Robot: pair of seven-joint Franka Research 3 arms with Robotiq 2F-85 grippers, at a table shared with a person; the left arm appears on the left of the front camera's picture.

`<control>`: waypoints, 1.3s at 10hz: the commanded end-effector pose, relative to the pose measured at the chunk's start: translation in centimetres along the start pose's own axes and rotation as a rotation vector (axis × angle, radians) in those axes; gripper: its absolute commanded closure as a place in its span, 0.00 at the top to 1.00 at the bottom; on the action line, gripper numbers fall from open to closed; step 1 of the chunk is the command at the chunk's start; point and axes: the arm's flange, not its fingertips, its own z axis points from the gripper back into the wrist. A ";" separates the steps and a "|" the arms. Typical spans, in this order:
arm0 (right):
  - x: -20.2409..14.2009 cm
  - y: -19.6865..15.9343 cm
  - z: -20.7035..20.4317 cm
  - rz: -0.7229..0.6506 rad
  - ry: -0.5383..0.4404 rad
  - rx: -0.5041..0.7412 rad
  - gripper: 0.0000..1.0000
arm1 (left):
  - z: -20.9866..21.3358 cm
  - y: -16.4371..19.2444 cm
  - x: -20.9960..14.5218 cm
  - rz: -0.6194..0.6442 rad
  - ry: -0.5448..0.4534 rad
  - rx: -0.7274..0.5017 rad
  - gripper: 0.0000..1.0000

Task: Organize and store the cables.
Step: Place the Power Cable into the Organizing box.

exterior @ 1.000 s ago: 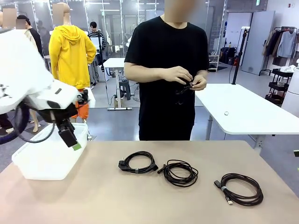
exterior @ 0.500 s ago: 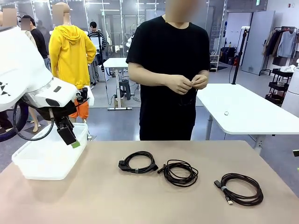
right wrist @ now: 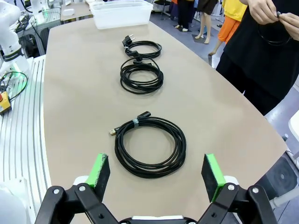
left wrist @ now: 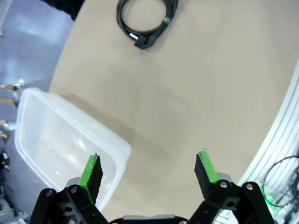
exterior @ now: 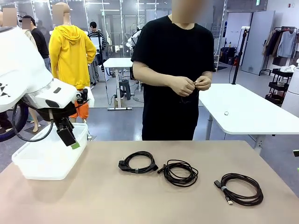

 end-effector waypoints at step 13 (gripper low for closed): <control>0.1 -0.1 0.0 0.001 0.001 -0.006 1.00 | -21.1 0.5 18.3 -0.625 0.116 -0.274 1.00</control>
